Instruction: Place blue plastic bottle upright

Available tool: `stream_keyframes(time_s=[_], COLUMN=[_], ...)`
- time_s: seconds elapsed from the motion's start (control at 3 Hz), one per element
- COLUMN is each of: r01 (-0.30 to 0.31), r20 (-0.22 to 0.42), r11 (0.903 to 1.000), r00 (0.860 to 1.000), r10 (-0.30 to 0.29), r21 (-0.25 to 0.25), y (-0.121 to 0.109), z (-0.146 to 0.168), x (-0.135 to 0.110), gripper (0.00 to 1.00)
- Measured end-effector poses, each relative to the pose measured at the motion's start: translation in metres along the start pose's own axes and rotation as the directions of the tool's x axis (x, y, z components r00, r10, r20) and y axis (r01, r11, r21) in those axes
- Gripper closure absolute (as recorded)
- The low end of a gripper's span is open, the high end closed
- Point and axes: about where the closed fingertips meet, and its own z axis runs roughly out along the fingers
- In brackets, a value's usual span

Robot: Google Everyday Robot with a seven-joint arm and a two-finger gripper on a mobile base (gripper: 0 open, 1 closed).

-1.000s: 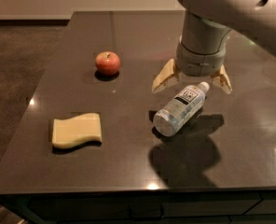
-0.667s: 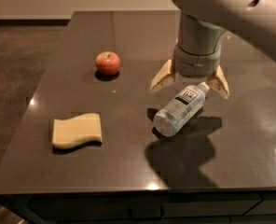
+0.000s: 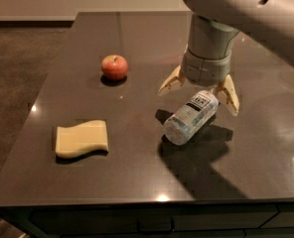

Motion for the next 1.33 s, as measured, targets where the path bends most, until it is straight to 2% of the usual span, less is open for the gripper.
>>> stream_keyframes(time_s=[0.33,0.67,1.0,1.33], r01=[-0.106,-0.184,-0.219,-0.218], r20=[-0.032,-0.037,-0.042,-0.046], r11=[0.9943,0.983,0.9756,0.9759], r00=[0.994,0.982,0.975,0.975], r10=[0.106,0.183,0.219,0.218], r21=[-0.006,0.001,0.006,0.008], y=[-0.0022,-0.0043,-0.0052,-0.0036], z=[0.0067,0.0085,0.011,0.0119], x=[0.0016,0.0028,0.0015,0.0001], gripper=[0.0,0.0,0.17,0.41])
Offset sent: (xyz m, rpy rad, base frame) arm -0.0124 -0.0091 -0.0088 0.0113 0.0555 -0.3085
